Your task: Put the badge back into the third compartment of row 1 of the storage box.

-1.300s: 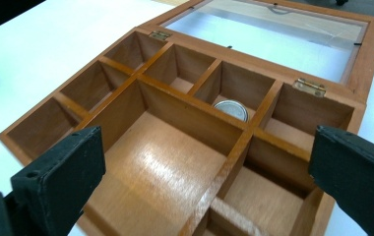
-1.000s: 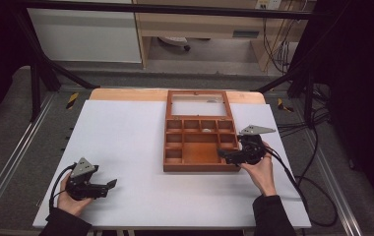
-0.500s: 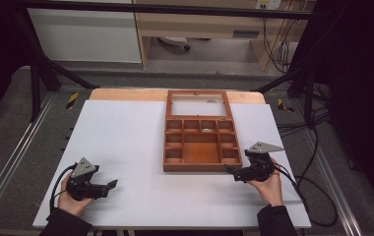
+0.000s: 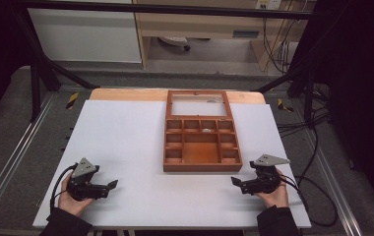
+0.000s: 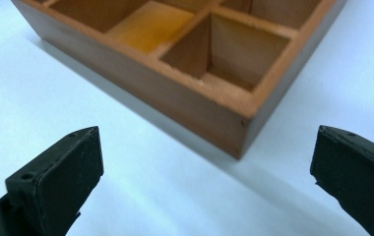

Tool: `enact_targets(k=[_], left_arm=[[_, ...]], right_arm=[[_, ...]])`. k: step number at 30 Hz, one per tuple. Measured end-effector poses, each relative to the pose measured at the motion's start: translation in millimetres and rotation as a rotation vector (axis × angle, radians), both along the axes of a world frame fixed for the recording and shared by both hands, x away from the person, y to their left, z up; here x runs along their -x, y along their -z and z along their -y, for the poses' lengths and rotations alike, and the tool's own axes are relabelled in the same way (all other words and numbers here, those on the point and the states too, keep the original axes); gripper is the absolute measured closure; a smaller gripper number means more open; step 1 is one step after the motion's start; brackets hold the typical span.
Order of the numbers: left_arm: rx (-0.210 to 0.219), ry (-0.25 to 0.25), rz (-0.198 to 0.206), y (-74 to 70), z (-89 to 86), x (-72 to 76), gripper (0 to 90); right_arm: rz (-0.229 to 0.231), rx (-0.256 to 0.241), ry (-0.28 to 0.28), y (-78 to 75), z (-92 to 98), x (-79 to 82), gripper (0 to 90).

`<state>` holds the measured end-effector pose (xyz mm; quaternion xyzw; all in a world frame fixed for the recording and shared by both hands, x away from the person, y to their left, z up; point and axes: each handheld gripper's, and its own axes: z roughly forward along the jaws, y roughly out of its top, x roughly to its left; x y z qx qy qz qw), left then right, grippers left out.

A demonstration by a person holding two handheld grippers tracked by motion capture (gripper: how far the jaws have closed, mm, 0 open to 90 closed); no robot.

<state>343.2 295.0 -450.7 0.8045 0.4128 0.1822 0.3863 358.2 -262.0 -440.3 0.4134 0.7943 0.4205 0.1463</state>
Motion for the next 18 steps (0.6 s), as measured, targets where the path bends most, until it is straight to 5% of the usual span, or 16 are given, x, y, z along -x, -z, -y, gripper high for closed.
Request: enact_targets(k=[18], left_arm=[[-0.005, 0.010, 0.004, -0.9, 1.8, 0.6, 7.7]], right_arm=[[-0.018, 0.011, -0.020, 11.3, 13.0, 7.6, 0.1]])
